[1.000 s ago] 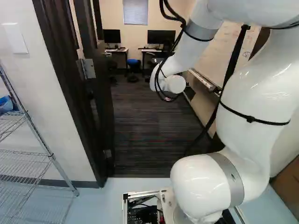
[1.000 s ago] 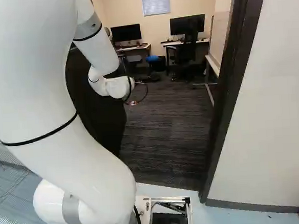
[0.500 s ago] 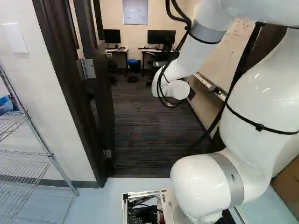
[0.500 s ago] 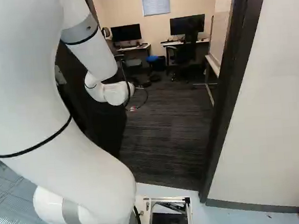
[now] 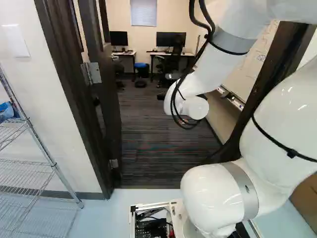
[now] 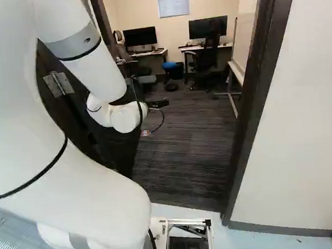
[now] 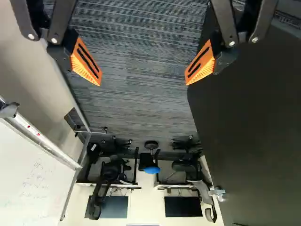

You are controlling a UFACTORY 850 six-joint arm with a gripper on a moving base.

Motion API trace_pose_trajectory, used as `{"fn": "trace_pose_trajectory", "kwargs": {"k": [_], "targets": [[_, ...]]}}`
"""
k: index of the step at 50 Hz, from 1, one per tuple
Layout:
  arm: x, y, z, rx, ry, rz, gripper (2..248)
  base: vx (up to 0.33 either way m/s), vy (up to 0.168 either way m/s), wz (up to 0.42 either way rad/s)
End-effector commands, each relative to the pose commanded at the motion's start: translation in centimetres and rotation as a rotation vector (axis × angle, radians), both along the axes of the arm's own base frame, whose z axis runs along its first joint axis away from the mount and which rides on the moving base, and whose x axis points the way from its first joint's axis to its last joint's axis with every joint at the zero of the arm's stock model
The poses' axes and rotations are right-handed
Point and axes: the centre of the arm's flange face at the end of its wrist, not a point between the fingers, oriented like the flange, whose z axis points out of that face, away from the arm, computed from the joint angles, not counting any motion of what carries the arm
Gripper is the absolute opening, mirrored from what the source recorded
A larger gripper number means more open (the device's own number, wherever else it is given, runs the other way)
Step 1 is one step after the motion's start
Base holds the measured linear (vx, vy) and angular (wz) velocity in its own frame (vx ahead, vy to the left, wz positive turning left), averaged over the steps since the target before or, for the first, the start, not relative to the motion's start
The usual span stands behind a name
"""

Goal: Open the door and move inside

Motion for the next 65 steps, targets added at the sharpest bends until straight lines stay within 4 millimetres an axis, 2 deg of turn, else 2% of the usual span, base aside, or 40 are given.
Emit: {"fn": "trace_pose_trajectory", "kwargs": {"k": [13, 34, 50, 65], "targets": [[-3.2, -0.2, -1.3, 0.0, 0.007, -0.004, 247, 0.0, 0.0, 0.0], [-6.7, -0.3, -2.8, -0.001, 0.014, -0.008, 247, 0.0, 0.0, 0.0], [-8.1, -0.4, -3.5, -0.001, 0.017, -0.009, 247, 0.0, 0.0, 0.0], [-8.5, -0.4, -3.7, -0.001, 0.018, -0.01, 247, 0.0, 0.0, 0.0]]}}
